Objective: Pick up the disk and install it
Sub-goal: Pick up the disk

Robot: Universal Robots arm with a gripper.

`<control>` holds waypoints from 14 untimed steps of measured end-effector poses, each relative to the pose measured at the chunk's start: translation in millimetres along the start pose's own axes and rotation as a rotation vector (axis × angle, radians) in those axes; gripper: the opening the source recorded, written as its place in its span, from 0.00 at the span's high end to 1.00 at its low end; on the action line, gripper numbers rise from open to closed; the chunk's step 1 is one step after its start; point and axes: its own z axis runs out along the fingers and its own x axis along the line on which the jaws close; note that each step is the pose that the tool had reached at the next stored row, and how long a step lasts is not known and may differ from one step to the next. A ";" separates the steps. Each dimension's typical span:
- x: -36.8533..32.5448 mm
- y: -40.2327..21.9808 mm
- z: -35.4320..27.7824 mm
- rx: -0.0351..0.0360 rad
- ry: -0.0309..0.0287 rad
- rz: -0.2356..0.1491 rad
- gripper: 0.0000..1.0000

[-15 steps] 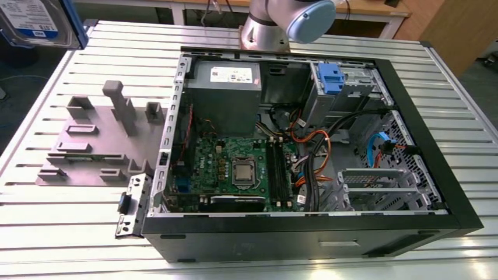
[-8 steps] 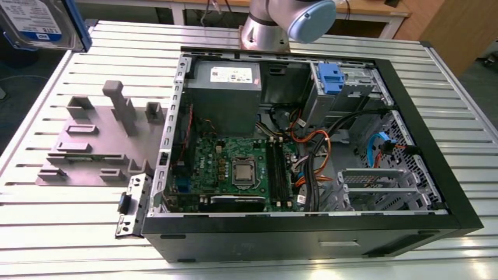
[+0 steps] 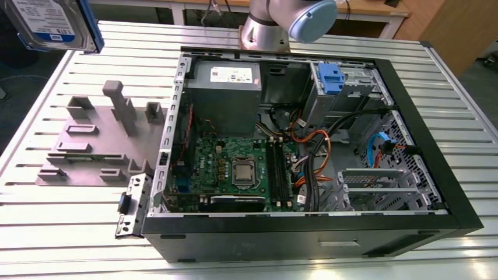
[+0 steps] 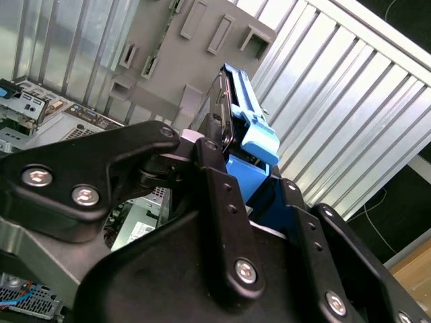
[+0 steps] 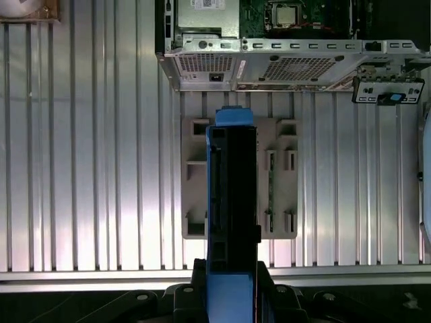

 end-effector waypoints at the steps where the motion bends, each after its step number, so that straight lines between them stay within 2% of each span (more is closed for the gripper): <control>1: 0.1 0.3 0.0 0.0000 0.0000 0.000 0.64; 14: 0.1 1.3 0.0 0.0000 -0.0002 0.000 0.64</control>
